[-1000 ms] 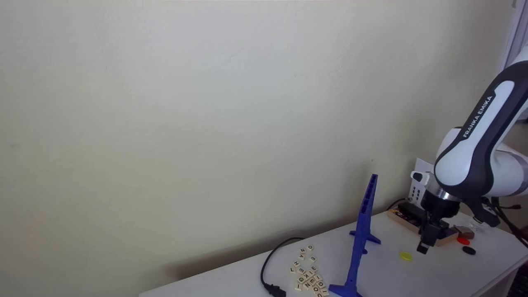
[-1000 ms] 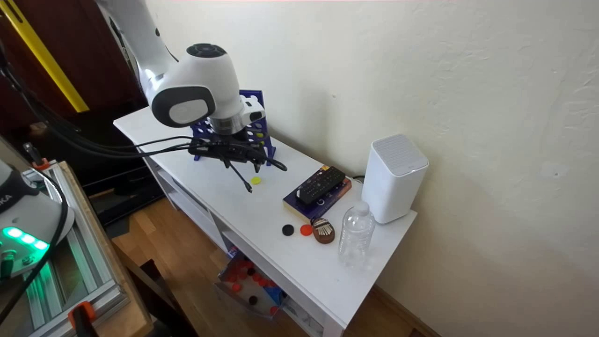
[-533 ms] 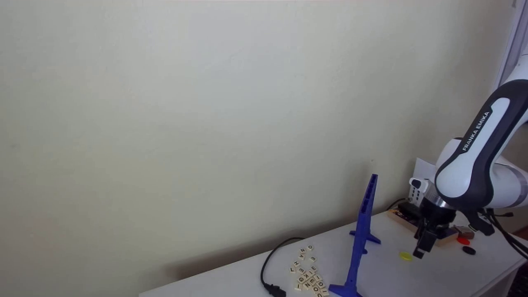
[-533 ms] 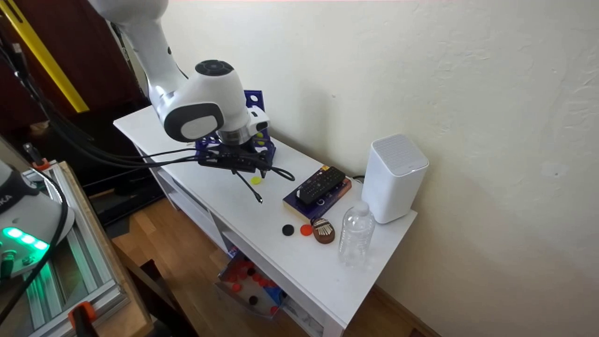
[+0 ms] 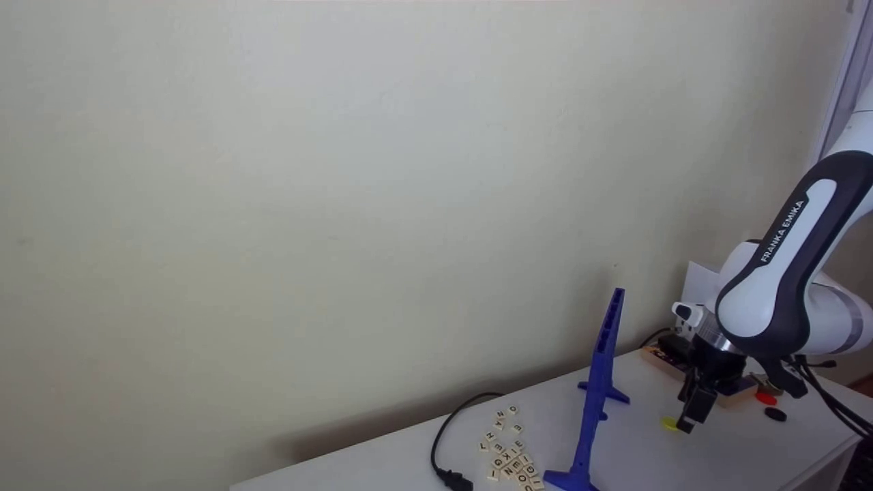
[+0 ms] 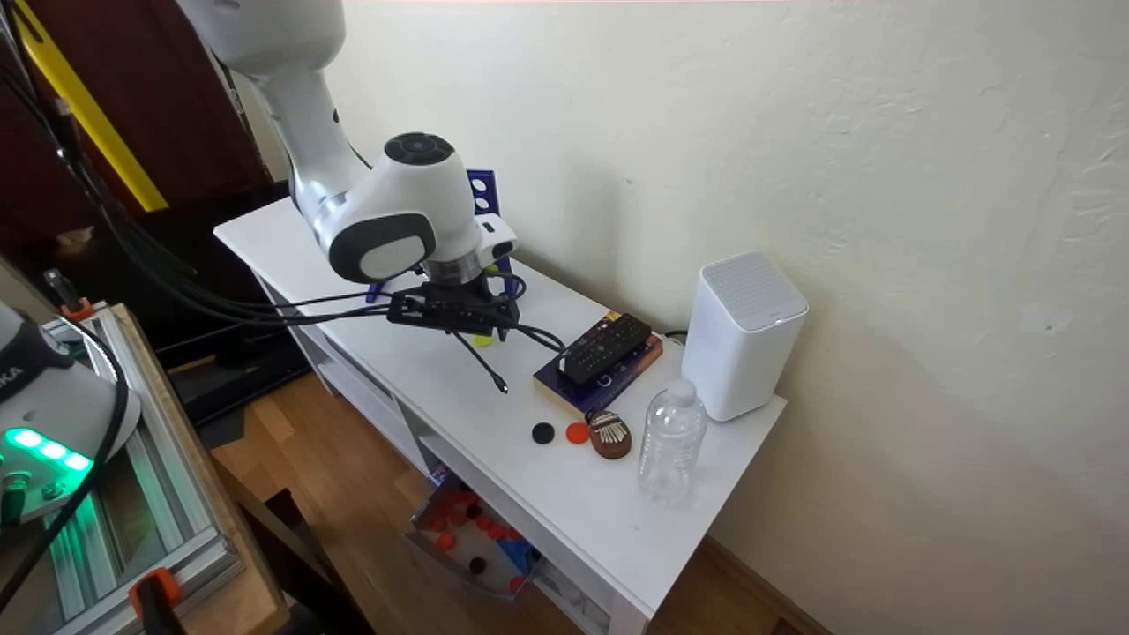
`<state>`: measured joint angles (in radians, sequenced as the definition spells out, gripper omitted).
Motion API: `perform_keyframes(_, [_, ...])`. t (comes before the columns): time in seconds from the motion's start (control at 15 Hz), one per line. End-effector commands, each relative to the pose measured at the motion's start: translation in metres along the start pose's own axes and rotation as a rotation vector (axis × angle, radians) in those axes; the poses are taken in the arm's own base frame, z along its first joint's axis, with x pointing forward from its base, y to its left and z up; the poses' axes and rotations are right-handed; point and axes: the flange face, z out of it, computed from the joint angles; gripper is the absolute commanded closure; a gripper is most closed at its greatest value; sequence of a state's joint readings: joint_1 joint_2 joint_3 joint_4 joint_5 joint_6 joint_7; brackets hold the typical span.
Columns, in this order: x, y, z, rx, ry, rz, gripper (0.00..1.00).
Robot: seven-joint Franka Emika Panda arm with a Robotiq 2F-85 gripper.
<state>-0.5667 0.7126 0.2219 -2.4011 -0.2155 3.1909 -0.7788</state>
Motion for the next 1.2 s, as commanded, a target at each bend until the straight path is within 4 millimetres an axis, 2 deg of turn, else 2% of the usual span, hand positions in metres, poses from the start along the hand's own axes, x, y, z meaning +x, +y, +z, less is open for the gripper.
perform_keyframes(0.0, [0.0038,0.0035,0.0097,0.005,0.033,0.003,0.0])
perform_keyframes(0.2, [0.0068,0.0032,0.0142,0.007,0.032,-0.003,0.0])
perform_keyframes(0.67, [0.0061,0.002,0.0111,0.01,0.012,-0.004,0.0])
perform_keyframes(1.13, [0.01,-0.0025,0.0161,-0.023,0.066,-0.029,0.0])
